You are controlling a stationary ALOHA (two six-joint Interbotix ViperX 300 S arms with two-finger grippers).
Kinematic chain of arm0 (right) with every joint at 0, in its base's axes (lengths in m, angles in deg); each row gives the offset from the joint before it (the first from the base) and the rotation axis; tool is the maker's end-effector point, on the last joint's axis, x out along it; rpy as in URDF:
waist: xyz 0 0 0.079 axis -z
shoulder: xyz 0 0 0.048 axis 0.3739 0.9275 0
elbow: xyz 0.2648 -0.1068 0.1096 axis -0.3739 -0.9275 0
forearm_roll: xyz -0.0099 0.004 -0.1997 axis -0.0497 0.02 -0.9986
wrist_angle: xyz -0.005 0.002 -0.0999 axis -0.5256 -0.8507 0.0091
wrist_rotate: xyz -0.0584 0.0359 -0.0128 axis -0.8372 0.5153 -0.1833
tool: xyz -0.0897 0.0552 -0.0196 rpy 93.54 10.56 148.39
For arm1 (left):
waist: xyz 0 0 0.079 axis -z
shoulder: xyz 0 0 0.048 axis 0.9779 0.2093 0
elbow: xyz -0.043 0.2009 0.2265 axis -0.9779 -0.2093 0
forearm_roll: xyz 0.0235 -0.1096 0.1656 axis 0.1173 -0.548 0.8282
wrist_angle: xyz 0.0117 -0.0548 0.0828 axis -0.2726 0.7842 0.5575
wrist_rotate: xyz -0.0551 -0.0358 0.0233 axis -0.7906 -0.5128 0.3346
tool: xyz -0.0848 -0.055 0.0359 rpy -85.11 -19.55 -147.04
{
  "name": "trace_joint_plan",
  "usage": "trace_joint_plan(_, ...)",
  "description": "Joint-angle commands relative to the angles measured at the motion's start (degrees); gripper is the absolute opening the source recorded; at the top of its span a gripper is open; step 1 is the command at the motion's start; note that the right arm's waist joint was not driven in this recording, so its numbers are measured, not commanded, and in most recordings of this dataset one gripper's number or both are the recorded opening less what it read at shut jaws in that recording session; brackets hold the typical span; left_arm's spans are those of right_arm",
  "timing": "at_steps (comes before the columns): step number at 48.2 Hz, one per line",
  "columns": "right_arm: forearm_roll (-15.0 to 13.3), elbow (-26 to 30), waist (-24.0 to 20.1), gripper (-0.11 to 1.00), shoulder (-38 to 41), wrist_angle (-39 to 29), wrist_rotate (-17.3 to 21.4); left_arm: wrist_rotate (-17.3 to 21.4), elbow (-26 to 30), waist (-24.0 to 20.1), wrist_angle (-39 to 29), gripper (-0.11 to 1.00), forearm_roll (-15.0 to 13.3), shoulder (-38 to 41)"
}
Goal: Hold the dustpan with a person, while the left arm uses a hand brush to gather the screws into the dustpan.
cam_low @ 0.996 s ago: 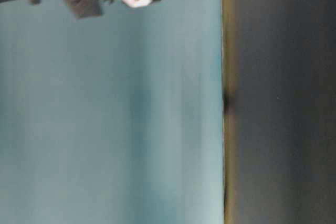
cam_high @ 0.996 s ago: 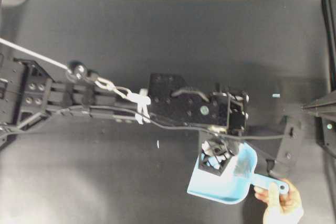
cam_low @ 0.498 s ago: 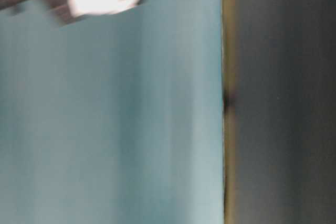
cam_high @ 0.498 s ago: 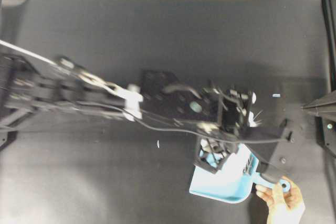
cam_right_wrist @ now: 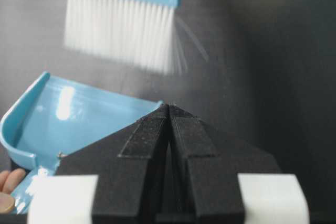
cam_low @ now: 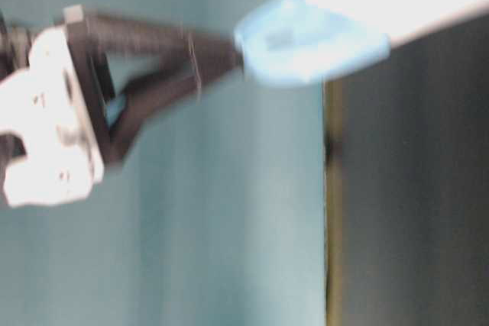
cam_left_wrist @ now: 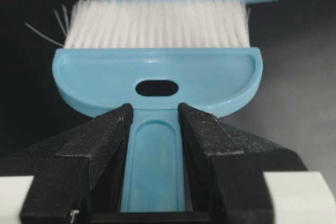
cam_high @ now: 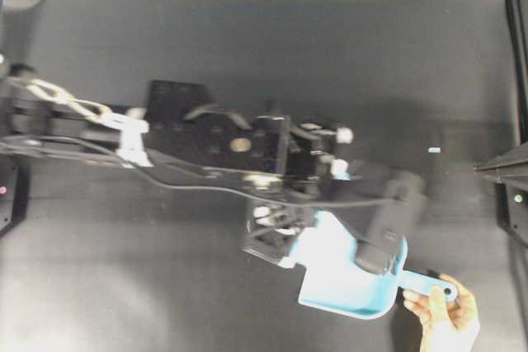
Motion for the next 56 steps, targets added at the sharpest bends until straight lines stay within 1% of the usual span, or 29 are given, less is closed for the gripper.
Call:
trace_joint_plan(1,0.0,0.4,0.0,-0.01,0.3,0.3,-0.4,-0.6,-4.7,0.1,4.0,0.30,0.2,-6.0)
trace_joint_plan(2,0.0,0.4,0.0,-0.01,0.3,0.3,-0.4,-0.7,-6.9,0.2,5.8,0.30,0.2,-7.3)
trace_joint_plan(10,0.0,0.4,0.0,-0.01,0.3,0.3,-0.4,-0.8,-19.3,0.1,16.3,0.30,0.2,-14.8)
trace_joint_plan(11,0.0,0.4,0.0,-0.01,0.3,0.3,-0.4,-0.8,-21.6,0.1,18.8,0.30,0.2,-16.2)
trace_joint_plan(17,0.0,0.4,0.0,-0.01,0.2,0.3,-0.4,-0.8,-30.7,-0.1,29.4,0.30,0.2,-21.5)
trace_joint_plan(23,0.0,0.4,0.0,-0.01,0.2,0.3,-0.4,-1.6,-39.2,-0.5,38.2,0.30,0.2,-26.9)
trace_joint_plan(33,-0.1,0.4,0.0,-0.01,0.2,0.3,-0.4,-3.7,-49.7,-1.9,48.0,0.30,0.2,-34.7)
trace_joint_plan(43,-0.1,0.4,0.0,-0.01,0.1,0.2,-0.4,-4.1,-61.7,-2.6,58.6,0.30,0.2,-42.4)
trace_joint_plan(50,0.0,0.4,0.0,-0.01,0.0,0.0,-0.4,-4.1,-67.9,-2.6,64.4,0.30,0.2,-44.3)
trace_joint_plan(56,0.0,0.4,0.0,-0.01,0.0,0.1,-0.4,-4.3,-71.3,-2.8,69.0,0.30,0.1,-43.6)
